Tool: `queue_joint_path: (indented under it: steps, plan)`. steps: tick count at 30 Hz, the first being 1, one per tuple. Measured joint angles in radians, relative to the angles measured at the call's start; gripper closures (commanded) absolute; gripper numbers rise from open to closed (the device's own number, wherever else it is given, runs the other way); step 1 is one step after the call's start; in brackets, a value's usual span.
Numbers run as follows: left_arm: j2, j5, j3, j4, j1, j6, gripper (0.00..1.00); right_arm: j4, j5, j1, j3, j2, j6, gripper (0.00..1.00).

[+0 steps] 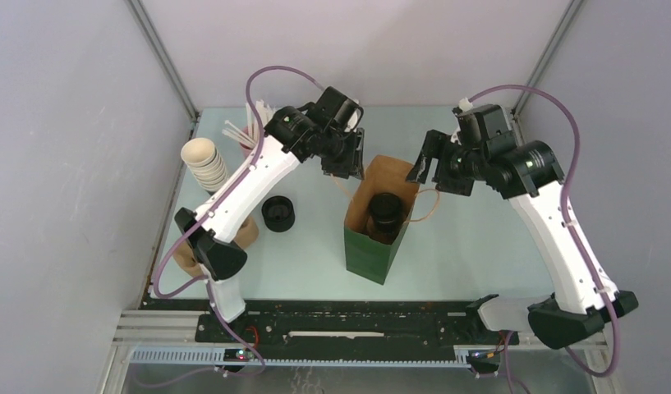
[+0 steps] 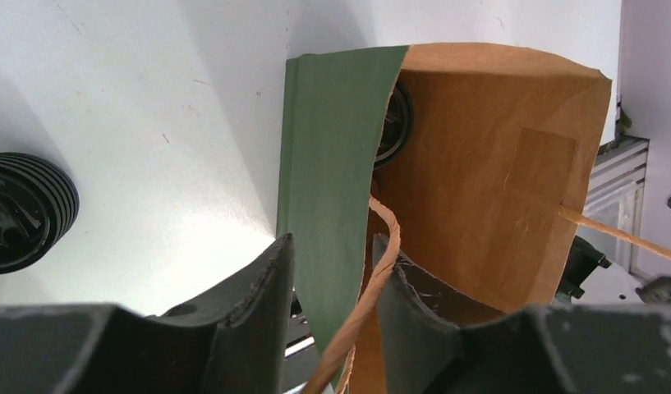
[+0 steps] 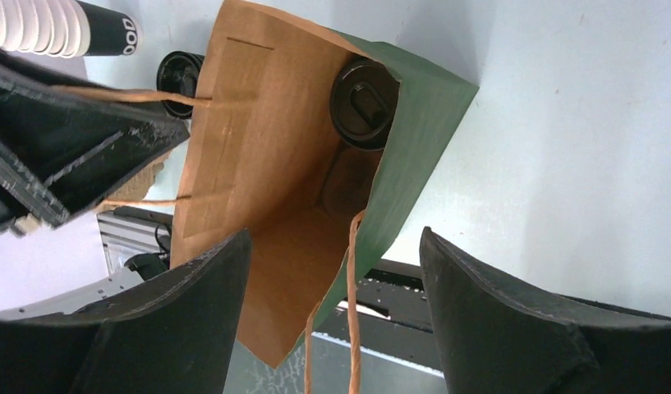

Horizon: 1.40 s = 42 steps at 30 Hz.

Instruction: Pack the takeout coffee

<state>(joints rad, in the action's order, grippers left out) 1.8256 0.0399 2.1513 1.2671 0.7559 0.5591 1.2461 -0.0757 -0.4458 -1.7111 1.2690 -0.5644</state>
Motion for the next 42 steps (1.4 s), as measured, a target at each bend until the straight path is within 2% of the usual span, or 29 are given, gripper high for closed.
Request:
queue_joint_path:
  steps: [4,11,18,20,23,25,26,33,37,40,42]
  plan:
    - [0.000,-0.003,0.000,0.002,0.019,0.000,0.75,0.016,-0.020,0.015,-0.010,0.054,-0.003,0.33]
    - [0.000,-0.019,0.011,0.007,0.059,0.002,0.99,0.007,-0.039,0.049,0.097,0.048,0.009,0.47]
    - [0.004,-0.102,0.177,0.017,0.099,0.008,1.00,-0.075,-0.091,0.060,0.249,-0.033,0.008,0.61]
    - [-0.013,-0.129,0.194,-0.007,0.111,0.005,1.00,-0.116,-0.112,0.060,0.280,-0.056,0.005,0.69]
    - [-0.050,-0.163,0.175,-0.043,0.125,-0.010,1.00,-0.184,-0.135,0.060,0.319,-0.076,0.003,0.84]
    - [-0.100,-0.170,0.098,-0.100,0.132,-0.016,1.00,-0.276,-0.142,0.053,0.380,-0.102,0.002,0.93]
    - [-0.122,-0.171,0.058,-0.124,0.134,-0.018,1.00,-0.315,-0.140,0.045,0.411,-0.116,0.005,0.95]
    - [-0.227,-0.204,-0.186,-0.299,0.161,-0.051,1.00,-0.592,-0.042,-0.081,0.625,-0.257,0.050,0.98]
    - [-0.286,-0.205,-0.339,-0.408,0.177,-0.050,1.00,-0.690,0.053,-0.167,0.720,-0.351,0.084,0.97]
    - [-0.317,-0.200,-0.402,-0.448,0.180,-0.032,1.00,-0.711,0.103,-0.198,0.754,-0.384,0.092,0.90]
    - [-0.322,-0.195,-0.406,-0.462,0.180,-0.018,1.00,-0.709,0.127,-0.199,0.760,-0.395,0.094,0.79]
